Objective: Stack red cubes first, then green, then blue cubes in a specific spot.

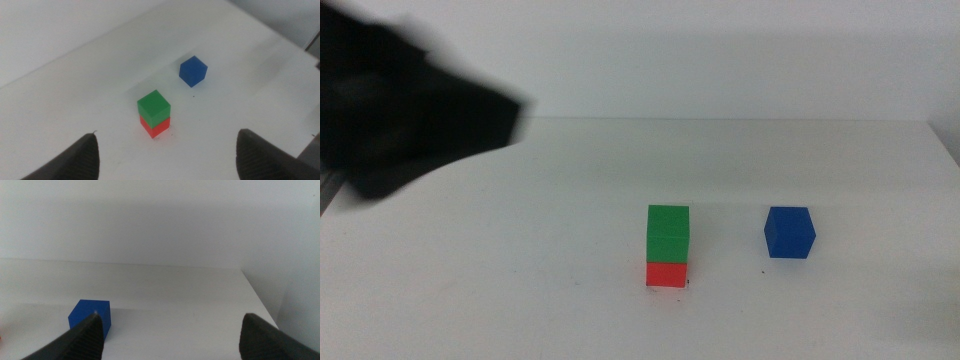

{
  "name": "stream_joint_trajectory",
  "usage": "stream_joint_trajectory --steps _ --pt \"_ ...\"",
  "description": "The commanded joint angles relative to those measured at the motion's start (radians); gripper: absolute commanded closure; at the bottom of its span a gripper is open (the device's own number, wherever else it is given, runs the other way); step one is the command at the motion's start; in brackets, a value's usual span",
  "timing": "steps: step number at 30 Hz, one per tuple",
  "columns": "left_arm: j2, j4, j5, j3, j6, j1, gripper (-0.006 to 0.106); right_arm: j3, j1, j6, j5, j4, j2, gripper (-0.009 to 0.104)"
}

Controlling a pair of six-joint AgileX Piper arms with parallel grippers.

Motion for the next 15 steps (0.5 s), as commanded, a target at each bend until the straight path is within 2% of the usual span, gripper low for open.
stream_joint_trajectory --steps 1,5,15 --pt "-0.121 0.015 -0.018 0.079 -0.031 0.003 0.007 0.003 -0.004 -0.005 -0.009 -0.004 -0.004 0.01" --pt "-0.253 0.026 -0.022 0.156 -0.084 0.003 0.007 0.003 -0.003 -0.005 -0.009 -0.002 -0.004 0.01" --pt "-0.259 0.041 -0.032 0.16 -0.074 0.003 0.007 0.003 -0.003 -0.005 -0.009 -0.001 -0.004 0.01"
